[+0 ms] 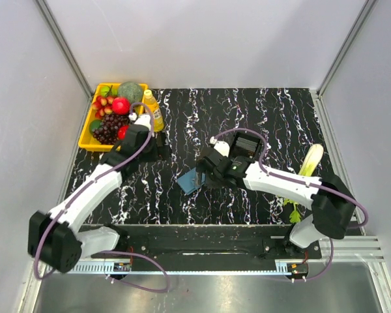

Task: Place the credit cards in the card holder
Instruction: Open the card holder at the center of the board.

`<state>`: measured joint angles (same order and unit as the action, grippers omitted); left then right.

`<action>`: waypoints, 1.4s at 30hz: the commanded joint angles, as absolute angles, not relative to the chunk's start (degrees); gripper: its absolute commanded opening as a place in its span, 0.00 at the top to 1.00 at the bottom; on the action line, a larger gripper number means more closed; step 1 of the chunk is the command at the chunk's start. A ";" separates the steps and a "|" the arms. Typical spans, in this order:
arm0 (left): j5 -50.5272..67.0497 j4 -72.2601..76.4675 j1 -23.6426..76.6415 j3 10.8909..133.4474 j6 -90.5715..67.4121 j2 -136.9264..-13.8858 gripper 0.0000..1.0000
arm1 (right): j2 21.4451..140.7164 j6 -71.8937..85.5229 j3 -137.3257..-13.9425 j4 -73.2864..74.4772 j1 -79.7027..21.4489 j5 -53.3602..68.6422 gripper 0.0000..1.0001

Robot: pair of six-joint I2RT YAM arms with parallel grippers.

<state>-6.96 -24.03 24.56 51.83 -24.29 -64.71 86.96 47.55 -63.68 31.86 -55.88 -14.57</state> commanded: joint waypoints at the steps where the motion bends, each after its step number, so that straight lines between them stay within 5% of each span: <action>1: 6.13 -16.53 24.52 52.47 -23.82 -73.89 0.02 | 89.37 51.86 -63.89 30.85 -56.08 -18.37 0.15; 13: 15.64 -5.81 25.05 43.61 -25.84 -82.88 0.19 | 99.67 53.00 -66.54 25.76 -53.44 -10.65 0.27; 24: 21.62 3.69 25.14 38.15 -26.37 -87.97 0.24 | 101.33 51.86 -65.56 20.83 -48.96 -5.71 0.34; 37: 31.98 14.49 25.14 30.68 -29.09 -89.12 0.63 | 107.22 50.63 -67.67 19.95 -47.29 -4.66 0.36; 42: 37.17 21.25 25.22 28.39 -31.28 -89.73 0.68 | 107.93 48.52 -67.24 17.76 -47.02 -2.82 0.41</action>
